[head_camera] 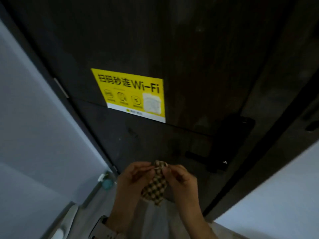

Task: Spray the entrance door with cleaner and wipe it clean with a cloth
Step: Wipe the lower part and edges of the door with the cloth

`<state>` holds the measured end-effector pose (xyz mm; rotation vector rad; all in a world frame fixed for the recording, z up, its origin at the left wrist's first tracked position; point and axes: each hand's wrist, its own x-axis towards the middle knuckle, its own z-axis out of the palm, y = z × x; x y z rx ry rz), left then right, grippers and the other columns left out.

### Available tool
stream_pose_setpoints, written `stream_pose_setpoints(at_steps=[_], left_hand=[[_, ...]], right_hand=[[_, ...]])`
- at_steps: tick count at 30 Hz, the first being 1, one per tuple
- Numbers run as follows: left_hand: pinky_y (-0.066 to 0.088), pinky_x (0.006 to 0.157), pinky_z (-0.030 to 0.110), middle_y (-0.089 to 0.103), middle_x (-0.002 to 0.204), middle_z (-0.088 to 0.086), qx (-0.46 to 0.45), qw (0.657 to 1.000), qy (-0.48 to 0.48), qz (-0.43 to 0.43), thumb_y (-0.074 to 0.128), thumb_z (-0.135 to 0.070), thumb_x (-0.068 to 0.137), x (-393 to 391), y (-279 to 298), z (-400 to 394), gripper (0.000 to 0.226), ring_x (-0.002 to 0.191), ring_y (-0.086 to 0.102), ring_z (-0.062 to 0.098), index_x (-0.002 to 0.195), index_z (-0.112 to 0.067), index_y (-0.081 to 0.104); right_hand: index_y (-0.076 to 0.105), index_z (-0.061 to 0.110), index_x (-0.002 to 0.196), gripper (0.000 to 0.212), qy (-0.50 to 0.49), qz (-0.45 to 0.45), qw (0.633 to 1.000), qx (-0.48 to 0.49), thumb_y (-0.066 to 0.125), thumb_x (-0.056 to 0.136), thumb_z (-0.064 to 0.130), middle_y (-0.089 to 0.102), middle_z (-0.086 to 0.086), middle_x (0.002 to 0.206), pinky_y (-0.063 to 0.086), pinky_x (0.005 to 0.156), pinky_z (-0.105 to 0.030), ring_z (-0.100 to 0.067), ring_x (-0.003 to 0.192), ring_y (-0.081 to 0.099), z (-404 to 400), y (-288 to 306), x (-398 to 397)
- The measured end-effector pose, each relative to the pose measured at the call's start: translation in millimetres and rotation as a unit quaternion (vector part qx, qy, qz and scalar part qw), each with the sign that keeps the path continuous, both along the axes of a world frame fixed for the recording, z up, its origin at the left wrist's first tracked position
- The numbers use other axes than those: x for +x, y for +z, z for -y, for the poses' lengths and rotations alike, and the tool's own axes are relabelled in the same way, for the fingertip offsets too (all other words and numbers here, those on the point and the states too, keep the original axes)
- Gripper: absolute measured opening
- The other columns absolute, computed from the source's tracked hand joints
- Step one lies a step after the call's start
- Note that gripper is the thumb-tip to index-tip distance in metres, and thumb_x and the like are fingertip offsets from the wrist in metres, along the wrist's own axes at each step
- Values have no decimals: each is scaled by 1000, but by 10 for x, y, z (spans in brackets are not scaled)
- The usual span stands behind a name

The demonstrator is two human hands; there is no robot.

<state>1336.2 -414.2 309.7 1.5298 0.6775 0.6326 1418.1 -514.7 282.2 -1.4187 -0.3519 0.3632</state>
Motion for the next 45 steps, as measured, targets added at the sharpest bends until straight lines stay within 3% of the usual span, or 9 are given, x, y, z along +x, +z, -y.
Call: stream_pose_setpoints(at_steps=[5,11,17,23,28,31,35,39,45], left_hand=[[50,65,10,75,84,-1,-11,999,5,-30,68,4,81,-272,-131,-691,14,77,70,4,91,-6,71],[54,88,23,74,96,-6,28,994,-65,-82,70,-3,83,-598,-620,-2059,18,95,69,9,97,-14,74],[52,96,31,73,104,-6,5,982,-144,-127,69,-5,86,-921,-1060,-3579,23,102,67,10,106,-17,71],[51,96,39,68,111,-4,13,963,-200,-179,66,-12,89,-1071,-1315,-4372,26,104,63,10,113,-24,65],[49,98,42,67,116,-8,75,958,-213,-175,64,-29,90,-1065,-1487,-4631,26,107,61,2,116,-33,64],[44,105,39,65,122,6,58,946,-248,-201,62,-15,93,-1025,-1646,-4804,44,102,58,-10,101,-58,64],[48,101,40,64,115,-12,47,947,-241,-207,67,-26,90,-958,-1903,-5052,23,110,60,7,110,-37,63],[50,98,40,66,114,-10,55,945,-237,-216,66,-24,90,-814,-2282,-5278,22,106,61,7,109,-35,65],[47,91,20,62,114,-16,93,934,-290,-187,66,-21,89,-639,-3130,-5604,27,107,57,-1,107,-41,60]], right_hand=[[76,11,82,13,6,-39,999,-20,66,87,3,70,-8,87,53,76,-24,-15,82,69,-675,-185,-198],[76,14,78,21,-75,-162,983,-28,61,92,11,75,-3,86,54,72,-21,-11,81,68,-1620,-474,-400],[71,9,99,20,-216,-288,933,6,54,96,18,73,-12,102,48,99,-47,-31,105,65,-2676,-705,-794],[66,4,104,27,-231,-389,889,73,48,99,22,75,-11,92,52,84,-39,-21,84,71,-3352,-706,-1065],[69,2,101,34,-198,-361,909,63,65,77,26,73,-14,93,56,75,-37,-21,83,70,-3641,-899,-1063],[69,1,102,29,-191,-352,915,48,66,80,20,73,-16,96,56,75,-37,-23,84,71,-3794,-1047,-1005],[67,2,108,26,-226,-350,908,34,62,88,19,73,-17,99,56,74,-38,-26,87,69,-3997,-1275,-979],[67,7,105,21,-277,-343,897,18,63,88,19,71,-20,103,51,90,-47,-31,97,66,-4206,-1599,-1002],[66,7,109,32,-310,-350,883,36,63,83,27,66,-26,111,46,97,-55,-43,105,61,-4548,-2530,-959]])
